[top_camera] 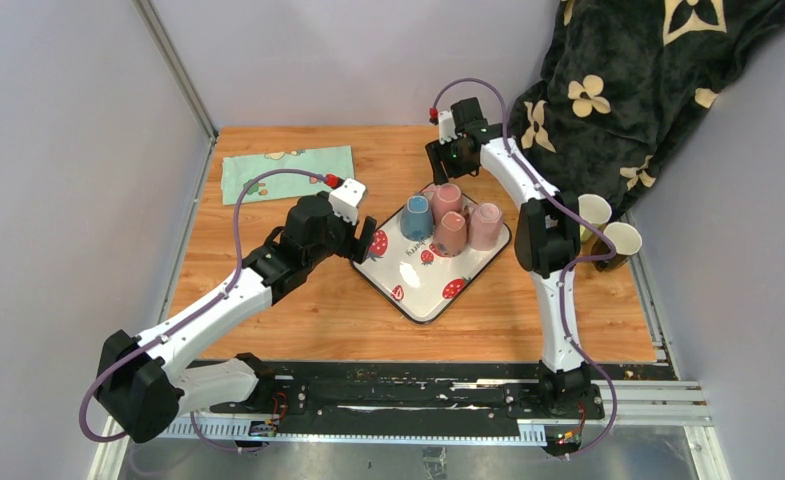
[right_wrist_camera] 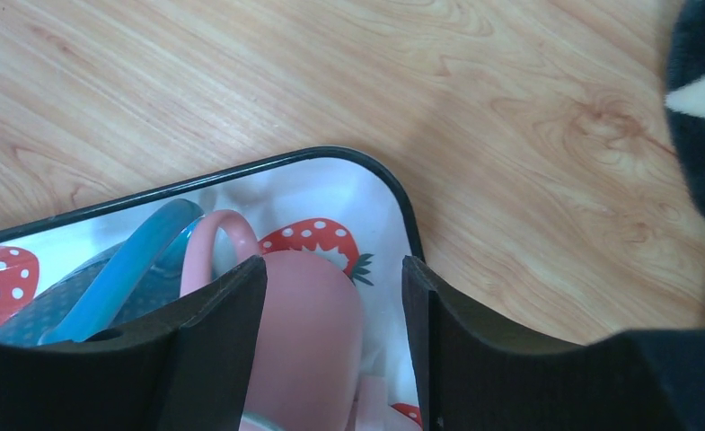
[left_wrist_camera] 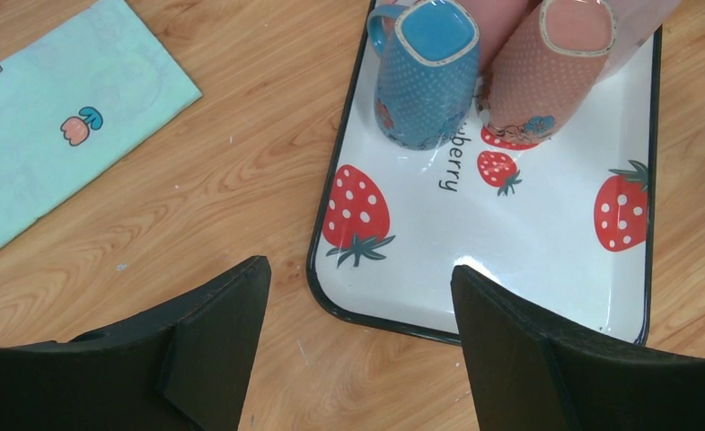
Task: Turn the mug right side up
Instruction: Move the cup to the tray.
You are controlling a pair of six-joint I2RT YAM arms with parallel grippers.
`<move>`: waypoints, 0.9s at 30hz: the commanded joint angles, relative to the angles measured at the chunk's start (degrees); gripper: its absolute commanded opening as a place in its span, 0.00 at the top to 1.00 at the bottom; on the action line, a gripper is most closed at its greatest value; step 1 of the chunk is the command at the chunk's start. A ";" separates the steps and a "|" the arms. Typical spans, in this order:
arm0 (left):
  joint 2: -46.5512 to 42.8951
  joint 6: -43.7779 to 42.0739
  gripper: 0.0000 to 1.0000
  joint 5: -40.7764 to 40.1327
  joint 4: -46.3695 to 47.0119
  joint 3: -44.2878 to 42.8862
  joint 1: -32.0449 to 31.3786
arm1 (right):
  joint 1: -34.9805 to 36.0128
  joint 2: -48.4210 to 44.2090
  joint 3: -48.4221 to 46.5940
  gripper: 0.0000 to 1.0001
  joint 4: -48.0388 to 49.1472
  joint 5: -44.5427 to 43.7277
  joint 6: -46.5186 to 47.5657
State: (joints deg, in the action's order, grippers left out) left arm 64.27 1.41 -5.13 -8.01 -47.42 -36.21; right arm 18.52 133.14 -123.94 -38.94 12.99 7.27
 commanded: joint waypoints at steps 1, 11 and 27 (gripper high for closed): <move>0.39 -0.76 0.19 0.64 0.01 -1.18 -0.34 | 1.07 -1.84 3.22 0.38 -3.51 1.96 1.98; 0.90 -0.77 0.19 0.91 -0.25 -1.44 -0.36 | 1.87 -5.70 9.26 0.38 -4.12 2.31 1.31; 1.34 -0.68 0.19 1.35 -0.65 -1.62 -0.38 | 4.09 -7.89 13.34 0.39 -6.35 4.74 1.33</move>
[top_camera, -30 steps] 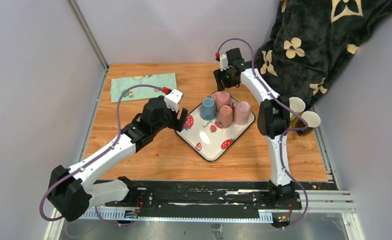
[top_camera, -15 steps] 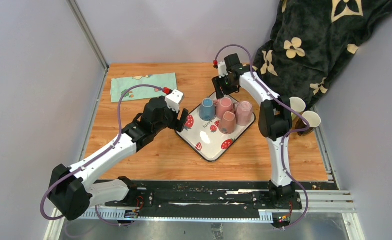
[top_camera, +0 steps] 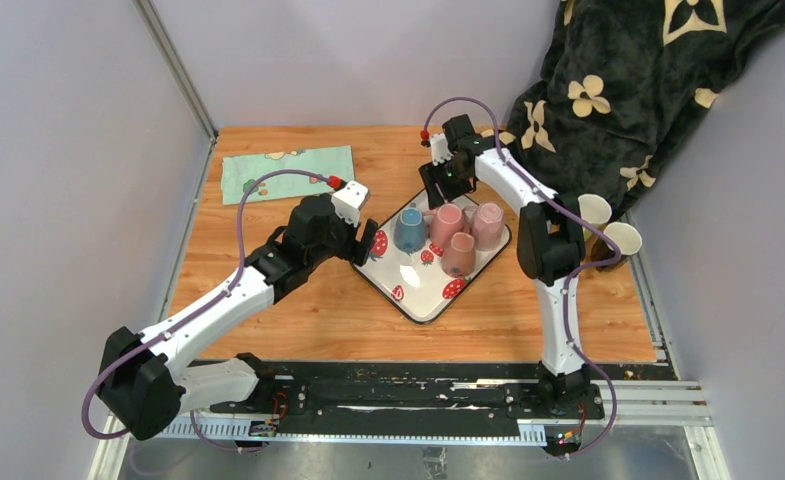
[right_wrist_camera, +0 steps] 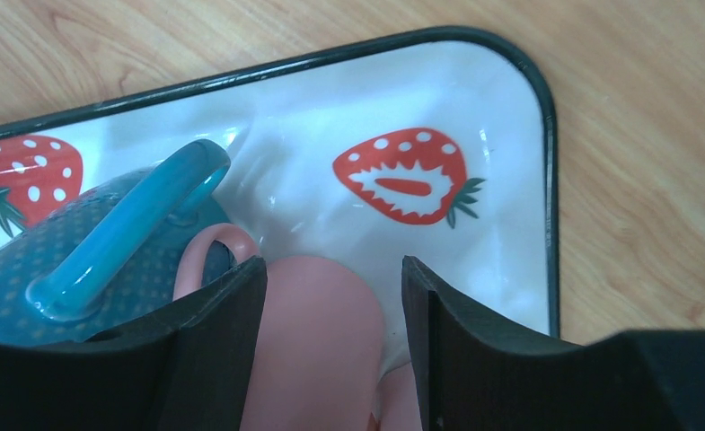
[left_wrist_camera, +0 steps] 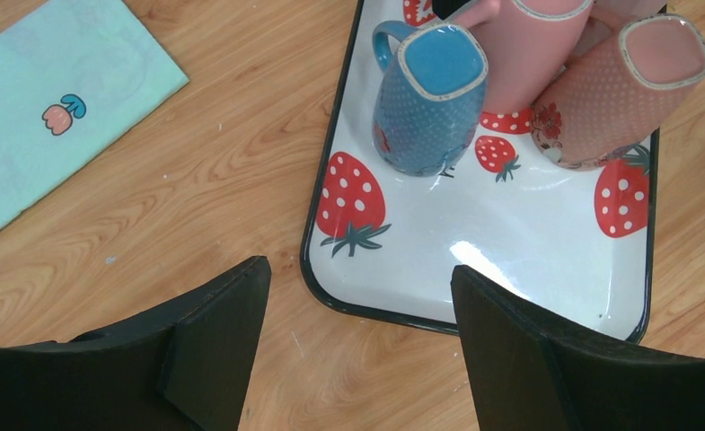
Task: Turn the mug right side up
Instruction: Move the cup to the tray.
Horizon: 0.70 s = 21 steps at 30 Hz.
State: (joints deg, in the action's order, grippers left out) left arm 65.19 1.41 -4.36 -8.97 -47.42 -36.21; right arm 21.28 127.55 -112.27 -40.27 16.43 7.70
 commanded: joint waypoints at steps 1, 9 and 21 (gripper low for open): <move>0.41 -0.70 0.19 0.58 0.28 -1.62 -0.36 | 1.43 -2.37 1.76 0.39 -5.19 1.51 1.03; 0.59 -0.66 0.19 0.84 0.18 -1.71 -0.37 | 2.65 -2.70 2.23 0.39 -5.85 3.51 1.26; 0.92 -0.61 0.19 1.11 -0.10 -1.89 -0.36 | 5.47 -3.16 2.53 0.39 -7.66 2.74 1.58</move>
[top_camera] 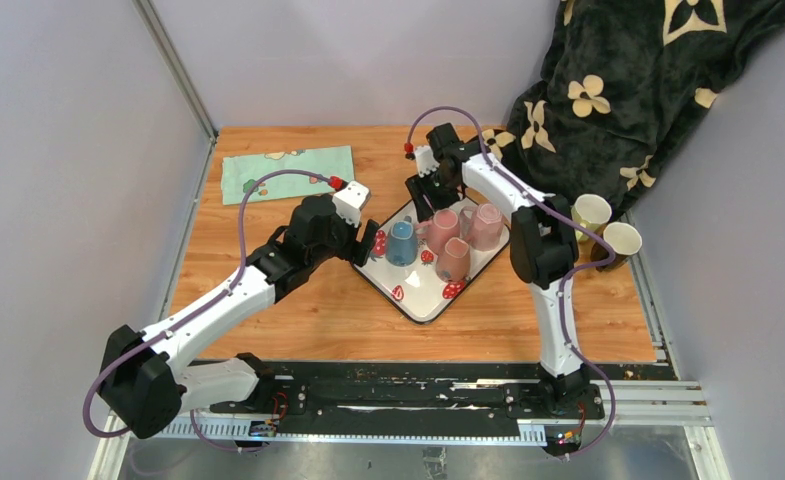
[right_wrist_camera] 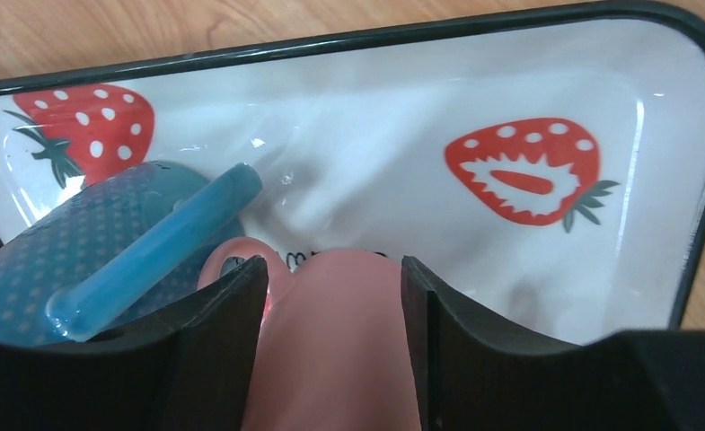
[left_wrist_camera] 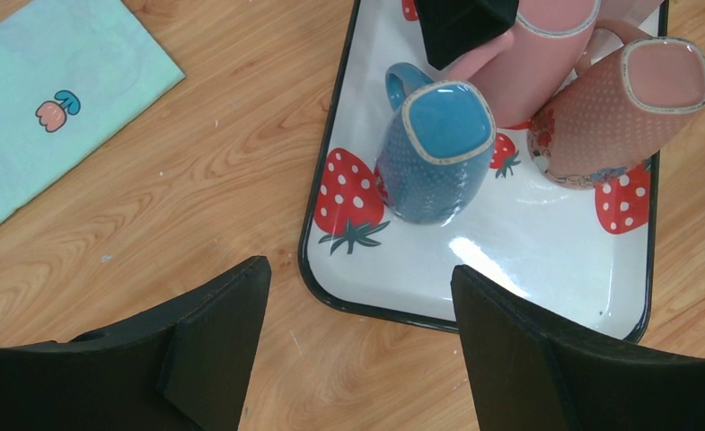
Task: Turn the mug right side up
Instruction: Move the cup to the tray.
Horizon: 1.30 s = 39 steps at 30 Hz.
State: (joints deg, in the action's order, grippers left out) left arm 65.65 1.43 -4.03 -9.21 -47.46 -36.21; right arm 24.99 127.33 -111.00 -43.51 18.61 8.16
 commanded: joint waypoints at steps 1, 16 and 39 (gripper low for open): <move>0.53 -0.64 0.19 0.78 0.01 -1.84 -0.36 | 1.95 -3.05 1.35 0.39 -4.62 0.43 1.27; 0.86 -0.69 0.19 0.95 -0.10 -1.93 -0.40 | 2.83 -6.67 2.63 0.39 -5.45 -2.44 3.16; -0.87 -5.69 0.17 14.68 2.86 -5.04 -0.38 | 3.92 -45.90 37.66 0.40 15.79 -18.60 -11.94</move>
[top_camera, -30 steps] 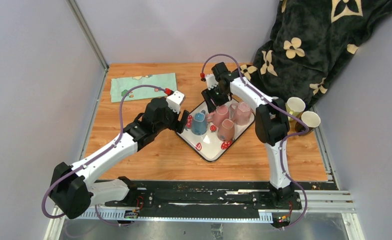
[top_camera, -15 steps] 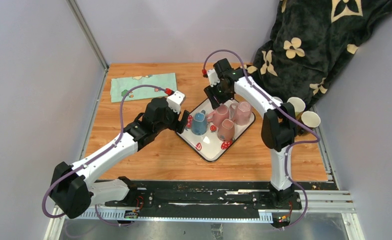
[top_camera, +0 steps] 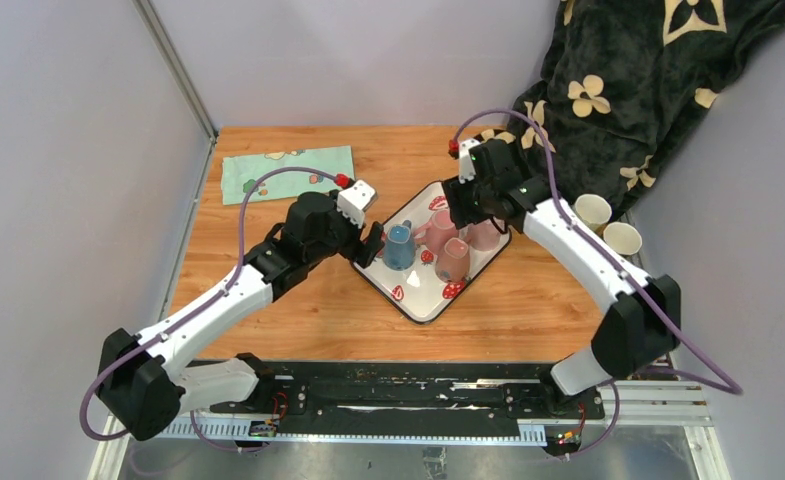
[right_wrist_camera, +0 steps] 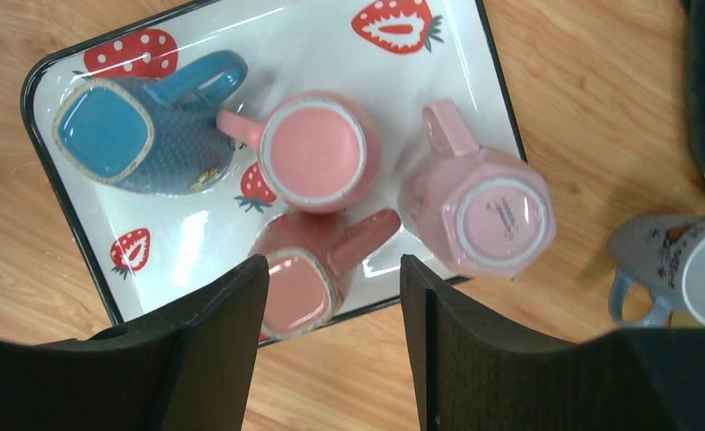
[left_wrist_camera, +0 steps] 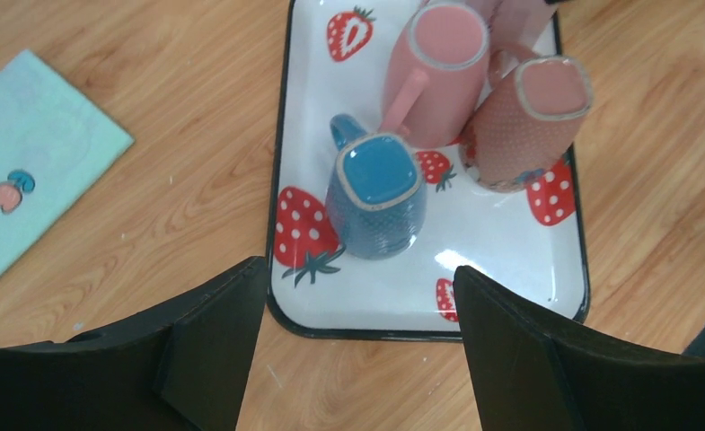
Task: Turn the mug right side up
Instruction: Move the cup to the tray.
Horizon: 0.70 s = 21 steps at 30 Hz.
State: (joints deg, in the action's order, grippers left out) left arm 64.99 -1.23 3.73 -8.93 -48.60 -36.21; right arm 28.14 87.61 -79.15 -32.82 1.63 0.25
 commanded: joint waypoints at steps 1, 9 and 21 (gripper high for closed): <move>0.43 -3.43 0.17 8.46 2.94 -4.71 -0.36 | 0.78 -8.07 7.77 0.40 5.81 -1.63 -4.17; 10.52 -9.51 0.17 19.79 1.08 -14.10 -0.37 | 0.78 -24.40 22.73 0.40 9.48 -0.73 -8.47; 27.75 -25.13 0.20 24.77 -11.54 -30.68 -0.37 | 0.78 -47.42 39.26 0.40 12.24 -1.54 -9.90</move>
State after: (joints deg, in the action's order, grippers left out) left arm 89.14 -19.03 26.33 -13.80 -73.89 -36.25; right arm 28.14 44.80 -42.24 -22.39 1.87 -9.13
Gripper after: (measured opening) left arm 0.810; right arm 0.602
